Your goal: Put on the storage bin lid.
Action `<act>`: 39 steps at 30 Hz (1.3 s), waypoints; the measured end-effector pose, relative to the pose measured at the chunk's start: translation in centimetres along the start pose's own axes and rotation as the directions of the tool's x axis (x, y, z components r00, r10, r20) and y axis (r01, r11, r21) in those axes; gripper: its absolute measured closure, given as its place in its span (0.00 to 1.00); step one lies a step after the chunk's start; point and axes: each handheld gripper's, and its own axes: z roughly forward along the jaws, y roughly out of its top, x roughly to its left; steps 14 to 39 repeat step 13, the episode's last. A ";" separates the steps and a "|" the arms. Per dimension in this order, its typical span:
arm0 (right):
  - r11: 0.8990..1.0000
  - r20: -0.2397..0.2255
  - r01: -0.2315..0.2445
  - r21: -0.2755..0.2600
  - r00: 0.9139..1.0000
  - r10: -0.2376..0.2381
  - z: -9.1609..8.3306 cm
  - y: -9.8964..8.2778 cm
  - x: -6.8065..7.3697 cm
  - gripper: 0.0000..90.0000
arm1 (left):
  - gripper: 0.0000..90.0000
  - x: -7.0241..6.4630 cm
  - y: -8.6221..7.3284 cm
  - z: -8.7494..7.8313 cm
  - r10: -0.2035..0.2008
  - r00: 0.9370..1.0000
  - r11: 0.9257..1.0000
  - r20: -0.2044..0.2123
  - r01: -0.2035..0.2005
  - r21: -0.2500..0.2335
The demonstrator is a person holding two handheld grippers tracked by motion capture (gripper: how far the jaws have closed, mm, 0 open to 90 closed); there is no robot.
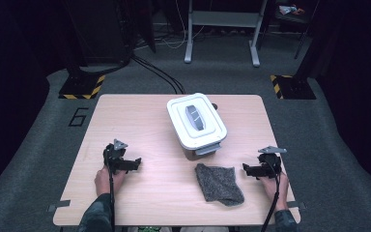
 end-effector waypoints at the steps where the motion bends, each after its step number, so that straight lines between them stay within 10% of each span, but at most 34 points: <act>1: 1.000 -0.003 0.015 0.003 1.000 -0.015 0.1 -0.2 -0.1 0.02 | 0.00 0.0 0.0 0.0 0.000 1.000 1.000 0.000 0.000 0.000; 39: 0.999 -0.018 0.048 -0.014 0.999 -0.049 0.4 -0.7 0.0 0.00 | 0.00 -0.1 0.0 0.0 -0.004 1.000 1.000 -0.002 0.004 -0.001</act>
